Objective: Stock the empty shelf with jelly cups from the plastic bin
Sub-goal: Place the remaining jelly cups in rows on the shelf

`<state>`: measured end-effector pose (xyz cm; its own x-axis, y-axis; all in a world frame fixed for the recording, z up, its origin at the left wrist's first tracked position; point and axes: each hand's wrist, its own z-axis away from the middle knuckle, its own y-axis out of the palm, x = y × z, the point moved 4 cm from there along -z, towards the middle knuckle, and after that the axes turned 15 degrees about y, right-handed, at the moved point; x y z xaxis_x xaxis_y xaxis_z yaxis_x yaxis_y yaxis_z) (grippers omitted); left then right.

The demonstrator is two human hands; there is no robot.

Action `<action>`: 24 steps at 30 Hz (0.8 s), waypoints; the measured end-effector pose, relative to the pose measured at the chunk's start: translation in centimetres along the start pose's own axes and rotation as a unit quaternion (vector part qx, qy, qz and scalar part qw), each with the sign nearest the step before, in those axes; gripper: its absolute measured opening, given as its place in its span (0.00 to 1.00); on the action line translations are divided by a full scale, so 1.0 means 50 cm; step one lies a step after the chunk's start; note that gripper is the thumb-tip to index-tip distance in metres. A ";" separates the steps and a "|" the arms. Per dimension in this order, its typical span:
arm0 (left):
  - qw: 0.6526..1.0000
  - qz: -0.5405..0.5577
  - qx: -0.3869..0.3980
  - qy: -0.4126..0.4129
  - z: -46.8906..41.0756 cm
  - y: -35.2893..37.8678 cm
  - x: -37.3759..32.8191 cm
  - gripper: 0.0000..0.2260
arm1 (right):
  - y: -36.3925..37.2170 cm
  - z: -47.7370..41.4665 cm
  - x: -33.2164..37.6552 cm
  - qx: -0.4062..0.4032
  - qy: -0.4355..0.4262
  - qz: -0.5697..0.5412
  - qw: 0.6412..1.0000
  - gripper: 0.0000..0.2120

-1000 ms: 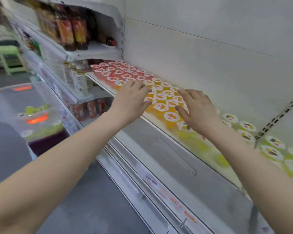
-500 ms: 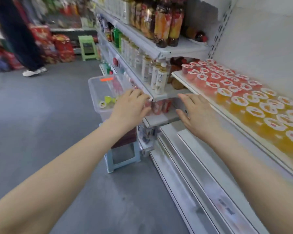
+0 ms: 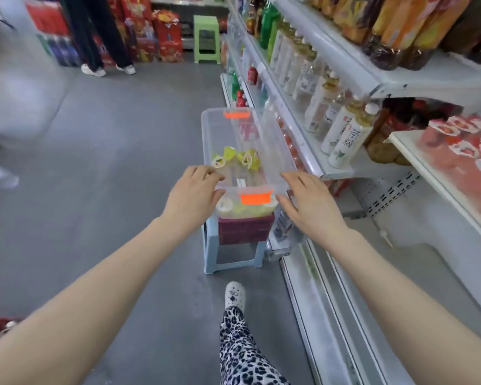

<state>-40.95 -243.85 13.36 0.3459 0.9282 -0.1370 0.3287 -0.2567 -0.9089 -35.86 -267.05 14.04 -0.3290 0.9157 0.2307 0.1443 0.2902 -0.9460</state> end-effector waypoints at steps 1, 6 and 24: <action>1.000 0.013 0.010 -0.015 -0.020 0.017 0.024 0.12 | 0.022 -0.034 -0.002 0.006 -0.002 -0.003 1.000 0.24; 0.997 0.040 0.044 -0.049 -0.142 0.105 0.132 0.13 | 0.131 -0.212 -0.026 0.070 0.003 -0.018 0.997 0.23; 0.953 0.119 0.269 -0.073 -0.448 0.437 0.375 0.20 | 0.526 -0.528 -0.071 0.302 0.168 -0.004 0.938 0.26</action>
<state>-7.60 -238.08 -0.24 0.2154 0.8986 -0.3823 -0.2552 -0.3261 -0.9103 -6.27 -255.32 -5.66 -0.0001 0.9794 0.2019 -0.4453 0.1807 -0.8769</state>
